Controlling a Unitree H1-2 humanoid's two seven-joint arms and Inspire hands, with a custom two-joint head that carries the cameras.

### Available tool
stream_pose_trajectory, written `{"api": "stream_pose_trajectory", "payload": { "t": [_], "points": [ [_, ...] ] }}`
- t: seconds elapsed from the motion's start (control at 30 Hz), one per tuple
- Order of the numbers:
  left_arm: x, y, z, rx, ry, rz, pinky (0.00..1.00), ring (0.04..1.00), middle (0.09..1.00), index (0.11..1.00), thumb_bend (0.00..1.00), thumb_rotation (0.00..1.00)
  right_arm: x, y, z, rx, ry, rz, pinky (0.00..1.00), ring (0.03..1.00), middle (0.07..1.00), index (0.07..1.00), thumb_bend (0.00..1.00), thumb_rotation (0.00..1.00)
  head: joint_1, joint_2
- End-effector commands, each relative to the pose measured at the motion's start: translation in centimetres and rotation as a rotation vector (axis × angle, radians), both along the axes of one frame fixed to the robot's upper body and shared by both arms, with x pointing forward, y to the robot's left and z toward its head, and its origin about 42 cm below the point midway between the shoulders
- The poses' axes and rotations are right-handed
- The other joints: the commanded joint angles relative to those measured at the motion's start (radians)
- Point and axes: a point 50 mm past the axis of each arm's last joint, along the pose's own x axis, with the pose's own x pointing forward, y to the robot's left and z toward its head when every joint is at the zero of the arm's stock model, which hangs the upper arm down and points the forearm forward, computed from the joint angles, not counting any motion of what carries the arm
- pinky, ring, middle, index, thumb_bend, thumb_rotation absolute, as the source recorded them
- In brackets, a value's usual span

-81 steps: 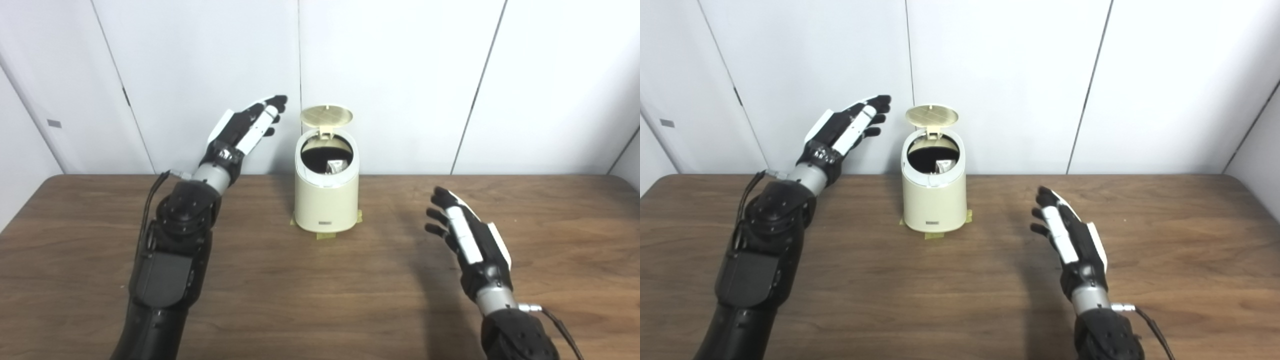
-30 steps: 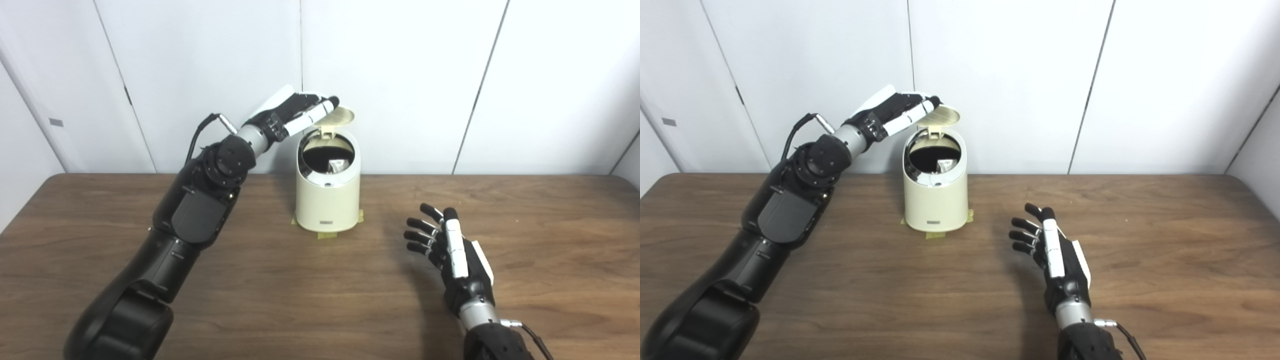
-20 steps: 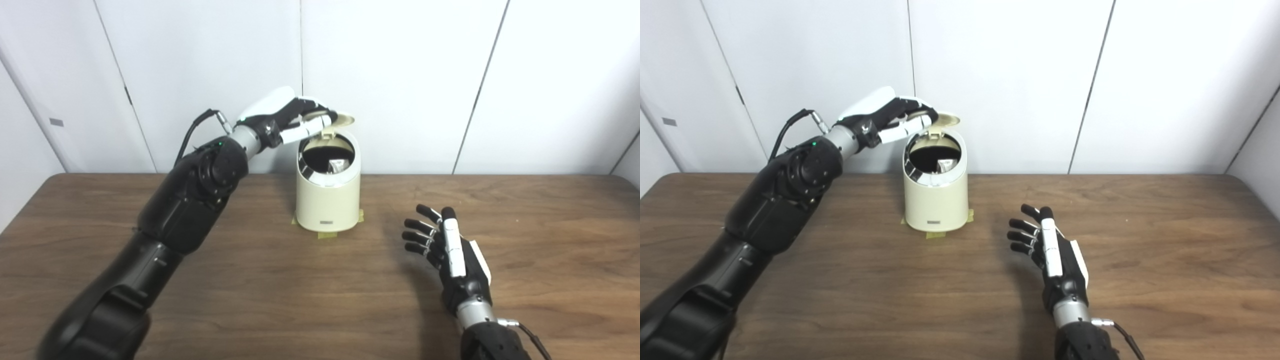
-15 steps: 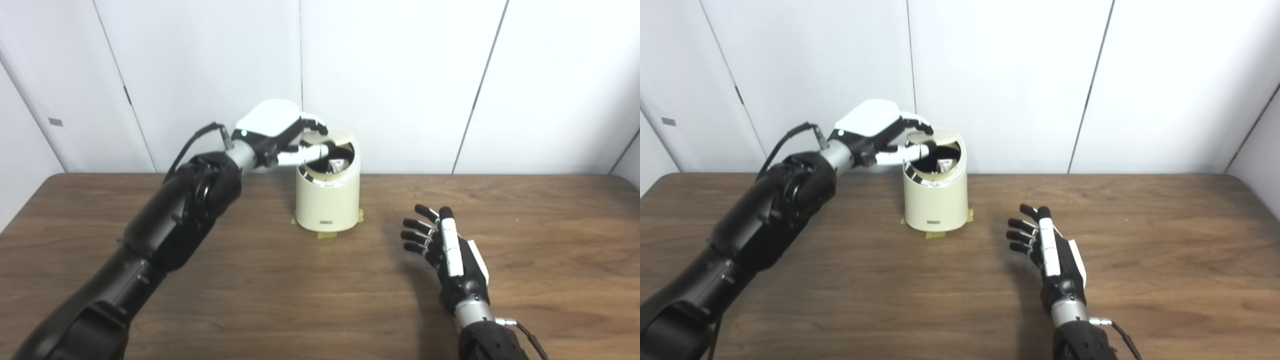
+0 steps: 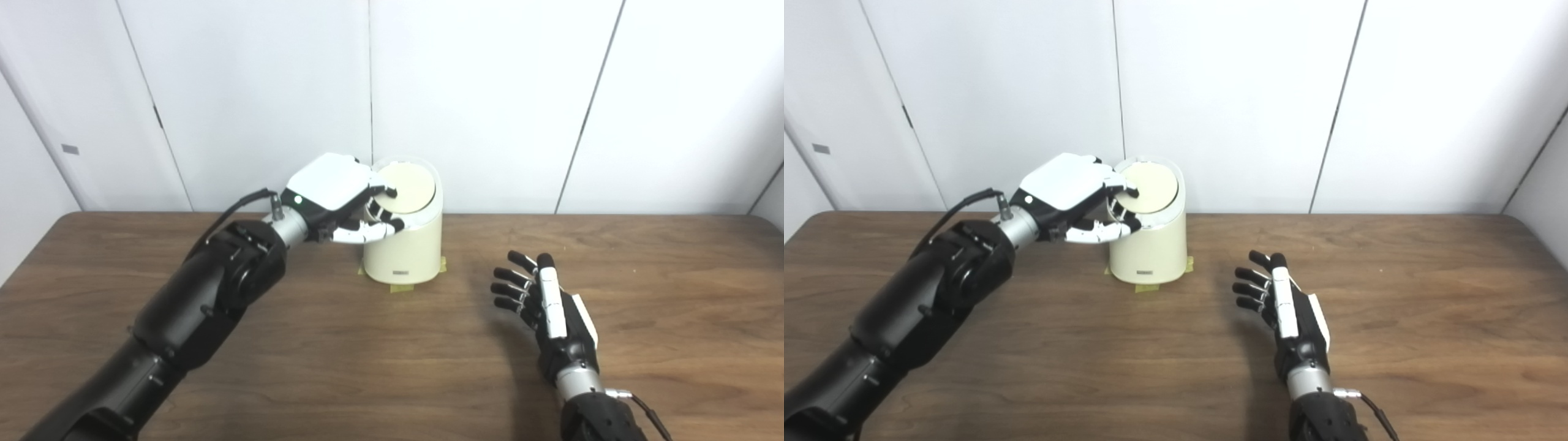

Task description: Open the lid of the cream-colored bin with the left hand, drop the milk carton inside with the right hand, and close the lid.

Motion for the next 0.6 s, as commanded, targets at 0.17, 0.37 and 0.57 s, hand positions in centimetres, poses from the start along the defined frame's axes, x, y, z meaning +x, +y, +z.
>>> {"api": "stream_pose_trajectory", "payload": {
  "t": [0.17,0.37,0.57],
  "points": [
    [-0.6,0.3,0.1,0.075,-0.075,-0.041,0.96,0.902,0.855,0.827,0.48,1.00,0.6,0.4,2.5,-0.006,-0.101,-0.003,0.66,0.684,0.716,0.809,0.56,1.00,-0.002,0.005],
    [-1.0,-0.1,-1.0,0.146,-0.114,-0.056,0.97,0.919,0.876,0.865,0.49,1.00,0.6,0.5,2.6,-0.016,-0.100,-0.009,0.66,0.683,0.712,0.806,0.55,1.00,-0.005,0.010],
    [-1.1,-0.7,-1.7,0.271,-0.099,-0.030,0.95,0.917,0.877,0.864,0.51,1.00,0.6,0.6,2.9,-0.017,-0.104,-0.010,0.65,0.682,0.711,0.804,0.54,1.00,-0.010,0.016]
  ]
}}
